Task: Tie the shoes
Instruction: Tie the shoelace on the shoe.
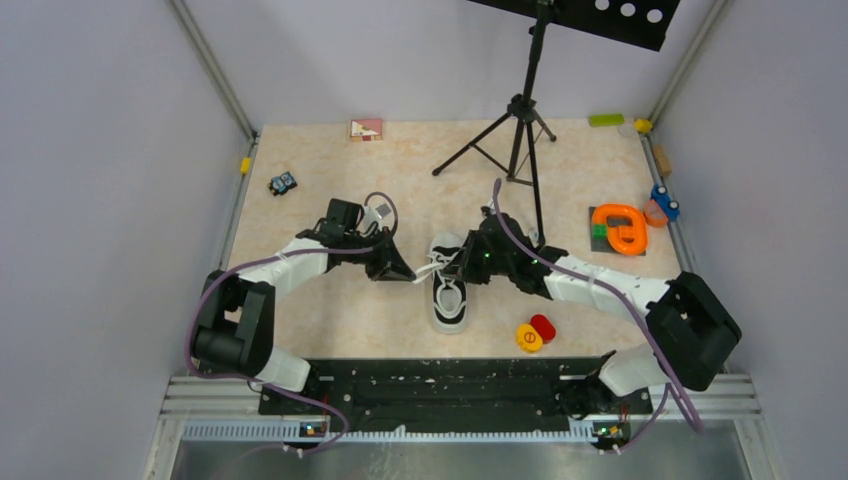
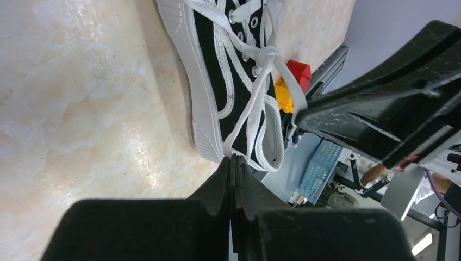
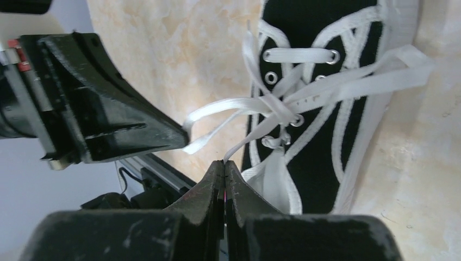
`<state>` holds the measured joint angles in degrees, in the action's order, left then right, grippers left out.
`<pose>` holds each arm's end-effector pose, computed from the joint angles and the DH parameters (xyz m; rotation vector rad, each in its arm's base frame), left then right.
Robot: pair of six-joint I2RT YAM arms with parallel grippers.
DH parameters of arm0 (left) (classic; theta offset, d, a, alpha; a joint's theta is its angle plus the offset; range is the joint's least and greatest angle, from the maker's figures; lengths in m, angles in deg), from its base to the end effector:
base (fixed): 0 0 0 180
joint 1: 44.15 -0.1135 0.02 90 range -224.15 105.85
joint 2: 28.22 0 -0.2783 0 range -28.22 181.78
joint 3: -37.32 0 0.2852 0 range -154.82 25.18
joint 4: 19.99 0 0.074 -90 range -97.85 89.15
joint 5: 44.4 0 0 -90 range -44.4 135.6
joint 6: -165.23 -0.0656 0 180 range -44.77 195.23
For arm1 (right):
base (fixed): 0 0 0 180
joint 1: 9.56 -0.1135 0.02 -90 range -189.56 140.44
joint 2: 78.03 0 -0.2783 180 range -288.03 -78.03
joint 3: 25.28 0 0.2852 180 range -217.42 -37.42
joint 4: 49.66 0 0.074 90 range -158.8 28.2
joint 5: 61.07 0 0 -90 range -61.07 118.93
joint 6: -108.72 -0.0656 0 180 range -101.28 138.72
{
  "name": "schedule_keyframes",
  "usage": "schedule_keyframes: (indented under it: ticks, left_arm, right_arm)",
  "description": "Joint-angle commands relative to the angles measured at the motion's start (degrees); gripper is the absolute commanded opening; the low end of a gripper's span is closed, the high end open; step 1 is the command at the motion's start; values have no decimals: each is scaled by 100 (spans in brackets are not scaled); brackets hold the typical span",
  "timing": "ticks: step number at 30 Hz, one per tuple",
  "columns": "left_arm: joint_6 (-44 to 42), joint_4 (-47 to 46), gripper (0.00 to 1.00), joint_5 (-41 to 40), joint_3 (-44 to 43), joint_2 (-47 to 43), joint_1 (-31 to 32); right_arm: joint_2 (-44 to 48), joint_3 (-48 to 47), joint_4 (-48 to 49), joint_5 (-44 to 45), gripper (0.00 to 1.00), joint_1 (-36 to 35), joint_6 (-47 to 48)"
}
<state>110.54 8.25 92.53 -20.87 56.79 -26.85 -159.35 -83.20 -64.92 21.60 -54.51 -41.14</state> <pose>0.2897 -0.1404 0.1647 -0.0565 2.6431 -1.3846 0.2406 0.2520 0.1885 0.2471 2.4791 1.0456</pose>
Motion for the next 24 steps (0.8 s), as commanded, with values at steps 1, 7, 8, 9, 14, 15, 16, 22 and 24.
schedule_keyframes:
  ticks: [1,7,8,9,14,15,16,22,24]
  left_arm:
    - [-129,-92,0,63,-230,5,19]
    - [-130,-80,0,34,-250,32,19]
    - [-130,-80,0,27,-250,36,17]
    - [-130,-80,0,29,-255,41,19]
    - [-147,-72,0,16,-246,46,19]
    - [-139,-78,0,13,-241,54,19]
    - [-144,-80,0,17,-244,63,19]
    - [-138,-98,0,11,-244,94,19]
    - [-138,-98,0,7,-247,94,19]
  right_arm:
    - [288,-465,25,-126,0,-202,184]
    - [175,-753,48,-215,0,-396,278]
    - [162,-789,49,-216,0,-425,297]
    - [148,-825,44,-220,0,-453,308]
    - [136,-912,73,-210,0,-600,361]
    - [136,-921,82,-216,0,-626,364]
    - [134,-914,104,-220,0,-651,364]
    - [87,-907,186,-232,0,-675,378]
    - [73,-903,230,-278,0,-674,389]
